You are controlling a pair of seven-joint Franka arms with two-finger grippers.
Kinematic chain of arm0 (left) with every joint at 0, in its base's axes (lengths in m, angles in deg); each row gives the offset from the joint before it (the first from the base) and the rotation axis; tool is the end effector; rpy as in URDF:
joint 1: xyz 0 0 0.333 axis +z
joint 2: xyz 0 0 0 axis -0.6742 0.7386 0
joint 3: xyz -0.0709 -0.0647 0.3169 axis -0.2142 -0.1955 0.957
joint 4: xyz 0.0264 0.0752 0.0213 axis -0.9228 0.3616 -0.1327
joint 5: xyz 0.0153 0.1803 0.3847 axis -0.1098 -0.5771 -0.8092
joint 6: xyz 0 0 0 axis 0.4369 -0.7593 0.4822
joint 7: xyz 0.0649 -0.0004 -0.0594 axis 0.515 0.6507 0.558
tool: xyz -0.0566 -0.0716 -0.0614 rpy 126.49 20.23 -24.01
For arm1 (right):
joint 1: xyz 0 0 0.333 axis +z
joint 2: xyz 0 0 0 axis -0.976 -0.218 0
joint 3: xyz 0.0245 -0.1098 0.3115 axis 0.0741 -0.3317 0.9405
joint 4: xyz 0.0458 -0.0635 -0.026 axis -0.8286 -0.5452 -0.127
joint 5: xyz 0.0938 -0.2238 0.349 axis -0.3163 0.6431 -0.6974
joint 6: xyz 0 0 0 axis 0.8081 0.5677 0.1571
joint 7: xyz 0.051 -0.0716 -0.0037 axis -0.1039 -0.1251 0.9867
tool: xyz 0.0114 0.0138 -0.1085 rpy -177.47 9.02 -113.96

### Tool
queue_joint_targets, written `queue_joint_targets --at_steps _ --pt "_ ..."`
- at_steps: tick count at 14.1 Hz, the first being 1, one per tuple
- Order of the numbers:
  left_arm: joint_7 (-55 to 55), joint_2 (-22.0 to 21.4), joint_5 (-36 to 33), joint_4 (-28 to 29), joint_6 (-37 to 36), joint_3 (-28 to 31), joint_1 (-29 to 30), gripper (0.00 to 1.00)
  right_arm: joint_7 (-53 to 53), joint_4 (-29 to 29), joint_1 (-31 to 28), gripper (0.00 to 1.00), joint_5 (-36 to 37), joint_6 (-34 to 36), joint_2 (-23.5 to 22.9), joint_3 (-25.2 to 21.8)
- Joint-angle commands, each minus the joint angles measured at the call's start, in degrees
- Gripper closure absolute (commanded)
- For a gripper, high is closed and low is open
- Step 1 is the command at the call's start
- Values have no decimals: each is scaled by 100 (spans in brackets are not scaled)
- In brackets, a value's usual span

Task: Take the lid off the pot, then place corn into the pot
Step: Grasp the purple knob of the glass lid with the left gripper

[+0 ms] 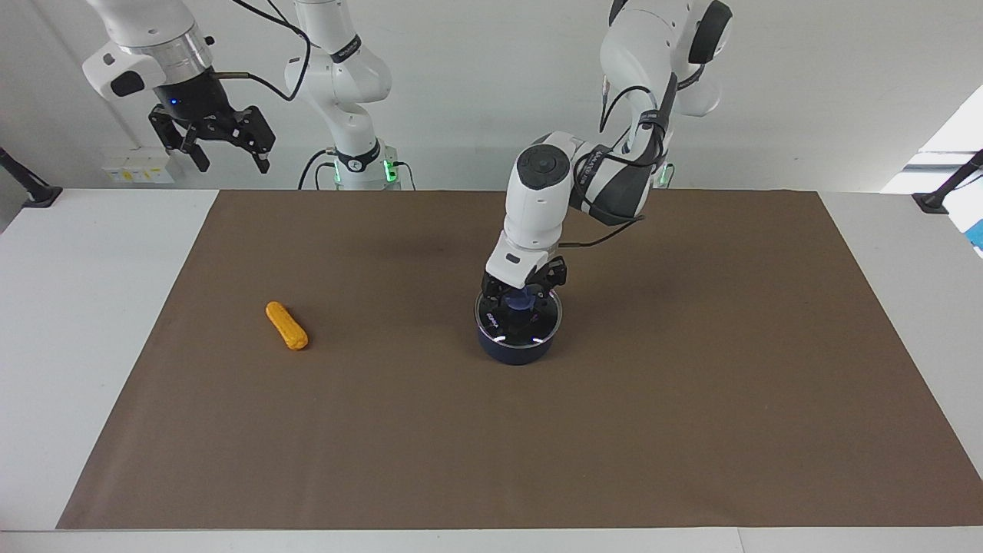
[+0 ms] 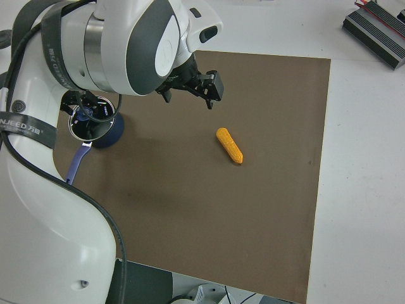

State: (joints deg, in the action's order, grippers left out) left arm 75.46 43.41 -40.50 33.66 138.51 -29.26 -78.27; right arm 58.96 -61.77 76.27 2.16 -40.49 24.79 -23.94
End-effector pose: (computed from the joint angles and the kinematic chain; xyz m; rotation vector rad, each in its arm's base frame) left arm 0.5767 -0.4466 0.4134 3.1006 0.2299 -0.0428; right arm 0.5451 -0.0303 0.6874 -3.1318 0.0978 0.0142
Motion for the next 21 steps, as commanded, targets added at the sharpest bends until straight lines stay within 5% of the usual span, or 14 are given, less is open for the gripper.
queue_joint_targets --at_steps 1,7,8,9,10,21 --pt "79 34 110 9 23 63 -86 0 110 -56 -36 0 -14 -38 88 24" --pt "70 -19 119 106 15 63 -86 15 110 -56 -36 0 -14 -38 88 24" --pt "70 -19 119 106 15 63 -86 36 110 -56 -36 0 -14 -38 88 24" --pt "79 -19 128 98 6 54 -86 72 101 -56 -36 0 -14 -38 88 24" --pt "79 -19 128 98 -3 63 -86 95 110 -56 -36 0 -14 -38 88 24" --pt "9 -265 49 -341 -705 159 2 100 101 -56 -36 0 -14 -38 88 24"
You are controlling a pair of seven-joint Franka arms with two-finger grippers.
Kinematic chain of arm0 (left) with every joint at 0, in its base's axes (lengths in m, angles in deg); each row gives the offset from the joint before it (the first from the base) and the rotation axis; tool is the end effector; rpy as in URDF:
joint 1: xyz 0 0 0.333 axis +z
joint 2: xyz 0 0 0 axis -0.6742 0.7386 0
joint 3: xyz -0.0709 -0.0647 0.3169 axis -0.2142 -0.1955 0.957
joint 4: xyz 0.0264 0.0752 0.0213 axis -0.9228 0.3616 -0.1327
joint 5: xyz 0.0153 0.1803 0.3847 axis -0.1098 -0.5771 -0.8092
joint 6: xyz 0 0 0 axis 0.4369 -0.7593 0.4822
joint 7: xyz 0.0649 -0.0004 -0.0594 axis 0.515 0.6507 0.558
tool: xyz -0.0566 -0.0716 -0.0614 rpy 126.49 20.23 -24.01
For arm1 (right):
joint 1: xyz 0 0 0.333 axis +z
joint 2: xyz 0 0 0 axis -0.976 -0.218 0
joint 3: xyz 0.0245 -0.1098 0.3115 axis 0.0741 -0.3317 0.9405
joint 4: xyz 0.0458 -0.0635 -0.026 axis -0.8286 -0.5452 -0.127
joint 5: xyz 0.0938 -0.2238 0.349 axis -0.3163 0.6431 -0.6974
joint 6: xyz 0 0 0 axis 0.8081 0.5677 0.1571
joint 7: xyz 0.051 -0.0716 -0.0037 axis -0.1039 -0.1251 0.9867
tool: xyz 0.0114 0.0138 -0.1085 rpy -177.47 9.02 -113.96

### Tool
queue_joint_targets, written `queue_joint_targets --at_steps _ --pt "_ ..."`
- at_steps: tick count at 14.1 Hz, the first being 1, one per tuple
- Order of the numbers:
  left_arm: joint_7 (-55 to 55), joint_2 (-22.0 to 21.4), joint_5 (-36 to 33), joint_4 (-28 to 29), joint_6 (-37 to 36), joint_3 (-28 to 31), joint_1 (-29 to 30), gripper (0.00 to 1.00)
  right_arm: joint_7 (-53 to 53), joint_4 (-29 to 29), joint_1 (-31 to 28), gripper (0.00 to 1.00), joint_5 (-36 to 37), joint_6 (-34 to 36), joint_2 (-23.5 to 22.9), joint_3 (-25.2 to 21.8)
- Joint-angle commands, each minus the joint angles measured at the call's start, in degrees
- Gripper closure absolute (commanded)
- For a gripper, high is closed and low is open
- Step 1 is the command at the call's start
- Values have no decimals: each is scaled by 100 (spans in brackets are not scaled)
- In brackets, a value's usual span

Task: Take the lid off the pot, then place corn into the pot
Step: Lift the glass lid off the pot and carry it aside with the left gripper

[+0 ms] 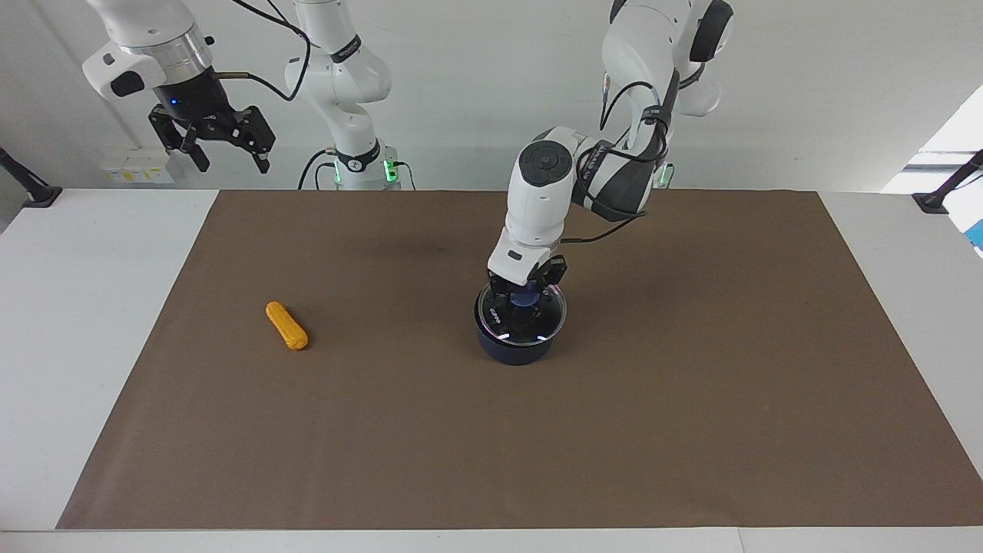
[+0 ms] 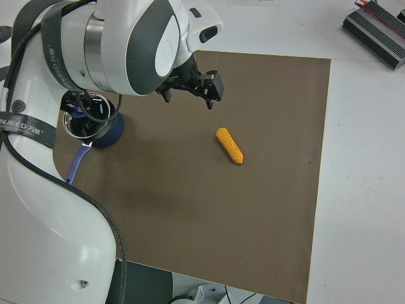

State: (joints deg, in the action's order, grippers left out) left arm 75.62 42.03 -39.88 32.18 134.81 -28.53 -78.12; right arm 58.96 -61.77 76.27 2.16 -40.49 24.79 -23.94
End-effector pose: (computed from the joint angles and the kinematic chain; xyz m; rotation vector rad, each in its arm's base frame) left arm 0.5780 -0.4367 0.4383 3.1041 0.2585 -0.0647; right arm 0.5451 -0.0303 0.6874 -3.1318 0.0978 0.0142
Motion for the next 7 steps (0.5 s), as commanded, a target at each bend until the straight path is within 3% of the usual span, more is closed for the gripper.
queue_joint_targets --at_steps 1,7 --pt "-16 -135 -12 -263 -493 105 -5 100 110 -56 -36 0 -14 -38 88 24" --pt "-1445 -759 -21 -334 -1030 105 820 100 110 -56 -36 0 -14 -38 88 24"
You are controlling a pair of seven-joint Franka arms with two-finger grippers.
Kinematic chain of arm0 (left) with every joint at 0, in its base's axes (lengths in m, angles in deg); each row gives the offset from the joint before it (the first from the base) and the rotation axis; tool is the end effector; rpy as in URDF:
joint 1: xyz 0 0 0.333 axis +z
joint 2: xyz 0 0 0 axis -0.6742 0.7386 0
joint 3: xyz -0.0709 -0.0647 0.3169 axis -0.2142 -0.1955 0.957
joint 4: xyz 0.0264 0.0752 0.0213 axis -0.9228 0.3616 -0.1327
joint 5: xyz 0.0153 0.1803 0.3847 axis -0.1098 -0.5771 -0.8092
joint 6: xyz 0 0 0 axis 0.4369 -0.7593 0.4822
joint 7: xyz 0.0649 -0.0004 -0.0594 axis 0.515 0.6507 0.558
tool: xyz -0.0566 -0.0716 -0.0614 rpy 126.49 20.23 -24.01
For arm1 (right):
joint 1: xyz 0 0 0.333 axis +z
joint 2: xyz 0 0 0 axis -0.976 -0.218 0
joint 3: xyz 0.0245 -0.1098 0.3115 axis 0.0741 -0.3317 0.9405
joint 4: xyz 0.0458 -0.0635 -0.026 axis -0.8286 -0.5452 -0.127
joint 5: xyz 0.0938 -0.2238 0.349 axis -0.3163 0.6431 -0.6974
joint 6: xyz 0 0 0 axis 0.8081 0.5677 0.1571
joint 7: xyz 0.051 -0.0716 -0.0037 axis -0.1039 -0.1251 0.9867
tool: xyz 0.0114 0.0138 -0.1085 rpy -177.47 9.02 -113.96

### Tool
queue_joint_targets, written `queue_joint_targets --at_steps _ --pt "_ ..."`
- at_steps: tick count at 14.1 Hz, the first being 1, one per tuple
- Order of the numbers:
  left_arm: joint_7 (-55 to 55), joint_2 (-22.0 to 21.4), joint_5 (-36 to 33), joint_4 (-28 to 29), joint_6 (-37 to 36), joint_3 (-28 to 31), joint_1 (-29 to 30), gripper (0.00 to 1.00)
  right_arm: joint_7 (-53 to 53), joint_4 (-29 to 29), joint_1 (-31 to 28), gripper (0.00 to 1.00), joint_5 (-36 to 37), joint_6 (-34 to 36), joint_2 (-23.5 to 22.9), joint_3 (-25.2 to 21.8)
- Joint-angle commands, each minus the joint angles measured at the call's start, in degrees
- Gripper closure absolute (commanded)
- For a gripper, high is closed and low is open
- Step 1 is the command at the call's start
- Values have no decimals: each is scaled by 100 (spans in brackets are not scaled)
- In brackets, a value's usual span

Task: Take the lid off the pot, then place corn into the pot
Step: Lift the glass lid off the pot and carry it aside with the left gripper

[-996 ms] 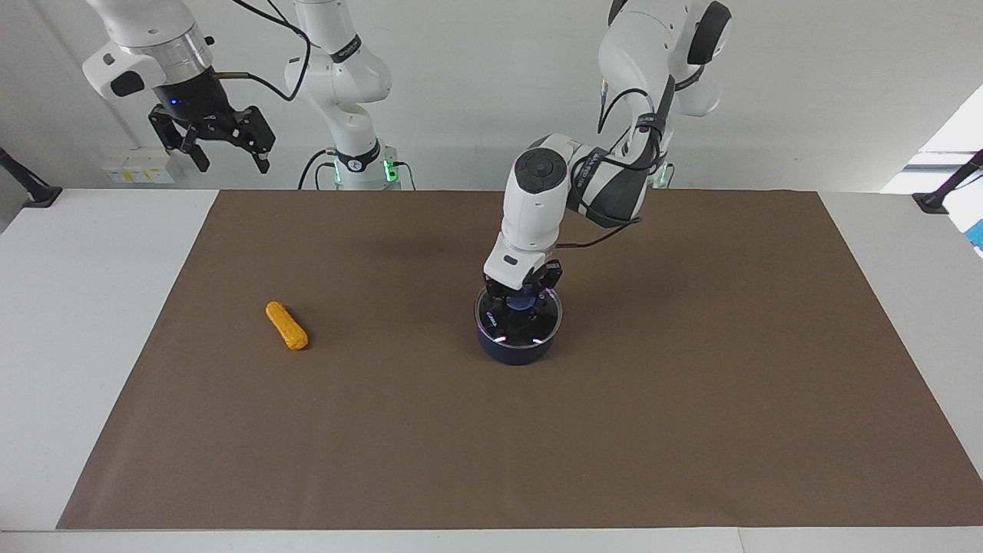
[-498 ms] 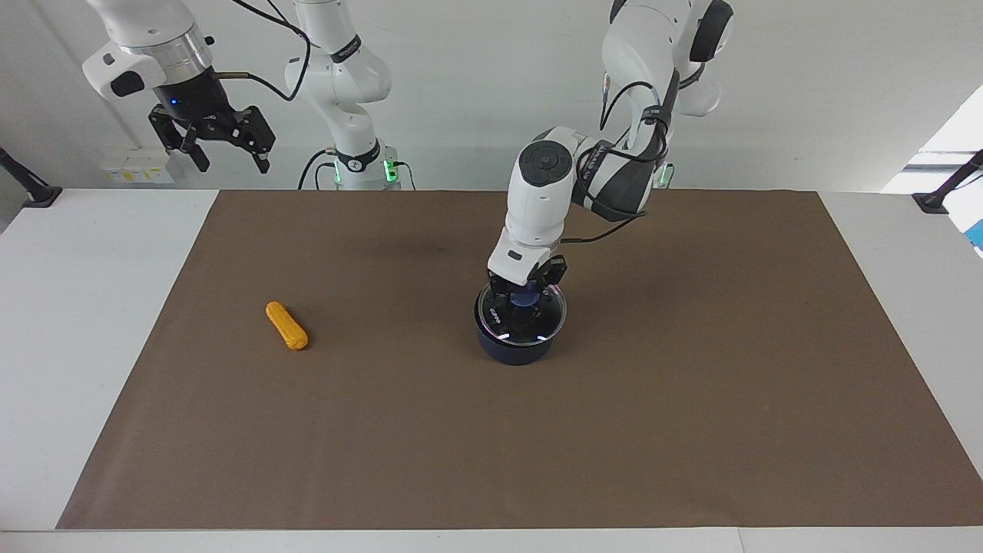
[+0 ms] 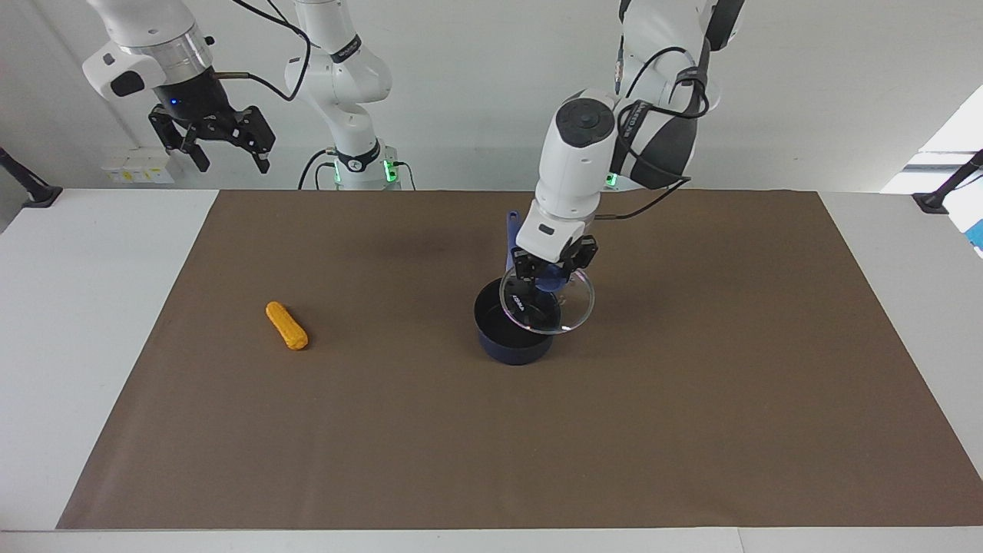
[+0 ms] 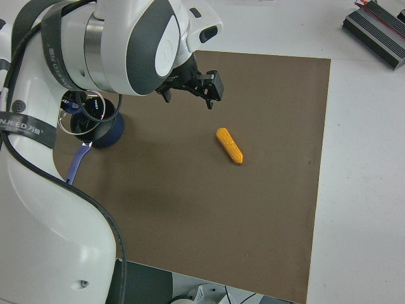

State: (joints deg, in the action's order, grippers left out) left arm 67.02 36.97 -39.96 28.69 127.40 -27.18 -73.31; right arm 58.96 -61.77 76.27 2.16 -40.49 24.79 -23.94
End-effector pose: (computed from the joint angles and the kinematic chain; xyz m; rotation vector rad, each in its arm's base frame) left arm 0.6032 -0.3648 0.5213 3.1024 0.1801 -0.0246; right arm 0.5451 -0.0303 0.6874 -3.1318 0.0978 0.0142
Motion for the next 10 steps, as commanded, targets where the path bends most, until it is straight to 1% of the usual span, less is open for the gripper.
queue_joint_targets --at_steps 1,5,7,8,10 --pt "-911 -323 -13 15 -359 -31 497 100 101 -56 -36 0 -14 -38 88 24" --pt "-1993 -621 -4 85 -500 -57 1157 100 110 -56 -36 0 -14 -21 88 24" --pt "-2659 -683 -4 85 -693 -57 1587 100 363 -108 -27 0 -14 -11 132 41" --pt "-2985 -710 -4 111 -763 -57 1798 100 704 -300 -27 0 -5 -125 158 41" --pt "-3600 -841 -4 208 -886 -57 2193 100 1521 -748 -36 0 -5 -756 115 33"
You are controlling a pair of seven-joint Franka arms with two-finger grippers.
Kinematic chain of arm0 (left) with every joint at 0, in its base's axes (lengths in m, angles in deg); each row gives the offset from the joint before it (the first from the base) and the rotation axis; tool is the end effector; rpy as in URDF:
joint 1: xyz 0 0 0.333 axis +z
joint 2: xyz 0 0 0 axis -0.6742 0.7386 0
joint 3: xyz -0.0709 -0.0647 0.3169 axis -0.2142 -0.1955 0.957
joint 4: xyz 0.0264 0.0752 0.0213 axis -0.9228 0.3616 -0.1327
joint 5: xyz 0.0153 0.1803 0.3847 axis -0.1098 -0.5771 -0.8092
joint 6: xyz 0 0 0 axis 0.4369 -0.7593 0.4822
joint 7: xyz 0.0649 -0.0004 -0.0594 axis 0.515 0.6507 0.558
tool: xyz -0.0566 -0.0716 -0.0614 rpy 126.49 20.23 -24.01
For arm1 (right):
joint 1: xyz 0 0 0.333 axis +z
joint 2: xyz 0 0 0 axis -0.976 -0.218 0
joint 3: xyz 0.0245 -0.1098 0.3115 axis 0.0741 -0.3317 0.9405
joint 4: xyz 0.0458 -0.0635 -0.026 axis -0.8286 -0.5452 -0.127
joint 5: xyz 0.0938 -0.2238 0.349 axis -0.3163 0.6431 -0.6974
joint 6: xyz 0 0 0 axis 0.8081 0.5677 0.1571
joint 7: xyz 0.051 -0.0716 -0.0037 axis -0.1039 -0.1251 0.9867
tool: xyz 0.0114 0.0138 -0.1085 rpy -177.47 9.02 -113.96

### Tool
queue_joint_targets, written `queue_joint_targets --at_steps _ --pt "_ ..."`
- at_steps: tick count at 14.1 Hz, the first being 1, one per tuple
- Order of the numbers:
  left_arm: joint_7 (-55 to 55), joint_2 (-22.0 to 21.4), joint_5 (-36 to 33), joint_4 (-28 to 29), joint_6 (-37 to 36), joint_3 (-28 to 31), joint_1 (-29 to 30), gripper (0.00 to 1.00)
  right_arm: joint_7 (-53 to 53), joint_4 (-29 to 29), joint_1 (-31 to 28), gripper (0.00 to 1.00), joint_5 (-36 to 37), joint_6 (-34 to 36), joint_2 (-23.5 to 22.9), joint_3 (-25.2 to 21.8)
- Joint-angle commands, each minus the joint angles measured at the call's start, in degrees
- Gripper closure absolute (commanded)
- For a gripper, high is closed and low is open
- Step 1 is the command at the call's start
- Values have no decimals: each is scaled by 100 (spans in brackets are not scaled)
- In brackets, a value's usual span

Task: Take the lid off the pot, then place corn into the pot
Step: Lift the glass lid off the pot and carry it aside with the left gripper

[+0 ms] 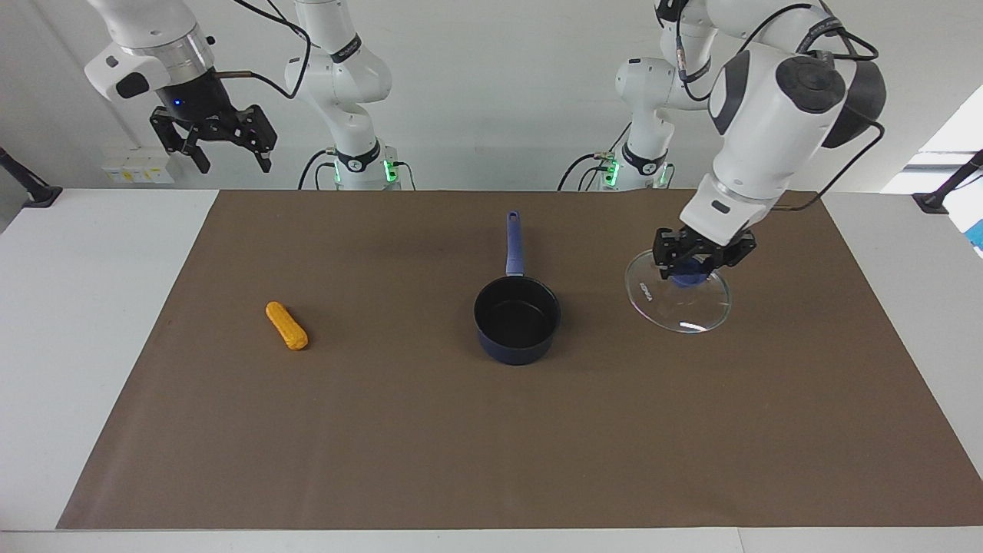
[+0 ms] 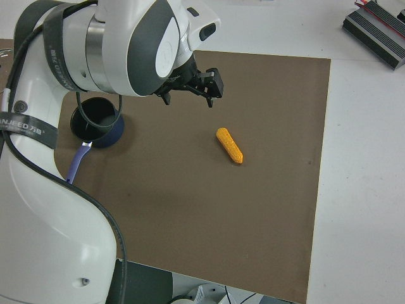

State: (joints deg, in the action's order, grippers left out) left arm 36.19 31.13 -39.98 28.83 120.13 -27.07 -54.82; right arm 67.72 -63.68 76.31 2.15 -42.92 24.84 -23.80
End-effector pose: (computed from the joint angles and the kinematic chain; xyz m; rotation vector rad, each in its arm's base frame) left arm 0.6524 -0.1462 0.5790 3.1046 -0.1581 -0.0422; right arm 0.5500 -0.0287 0.6751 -3.1303 -0.1463 -0.0024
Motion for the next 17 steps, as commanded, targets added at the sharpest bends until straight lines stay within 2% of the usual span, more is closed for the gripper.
queue_joint_targets --at_steps 1,4,7,10,12,17 --pt "-825 -389 -3 255 -238 -68 529 100 884 -837 -48 0 -5 -820 74 19" --pt "-1152 -889 -12 737 -362 -51 917 100 1892 -1542 -66 0 -5 -1743 -311 19" --pt "-1442 -1408 -82 1405 -345 -42 1189 100 3018 -1762 -110 0 -5 -2447 -918 19" --pt "-1513 -1830 -126 2090 -178 -42 1269 100 3750 -2271 -136 0 30 -3265 -1139 19" --pt "-1513 -2190 -126 2757 260 -42 1287 100 4022 -2640 -294 0 82 -3659 -1236 19" --pt "-1531 -2350 -126 3576 858 -42 1462 100 4516 -2835 -611 0 83 -4206 -1710 19"
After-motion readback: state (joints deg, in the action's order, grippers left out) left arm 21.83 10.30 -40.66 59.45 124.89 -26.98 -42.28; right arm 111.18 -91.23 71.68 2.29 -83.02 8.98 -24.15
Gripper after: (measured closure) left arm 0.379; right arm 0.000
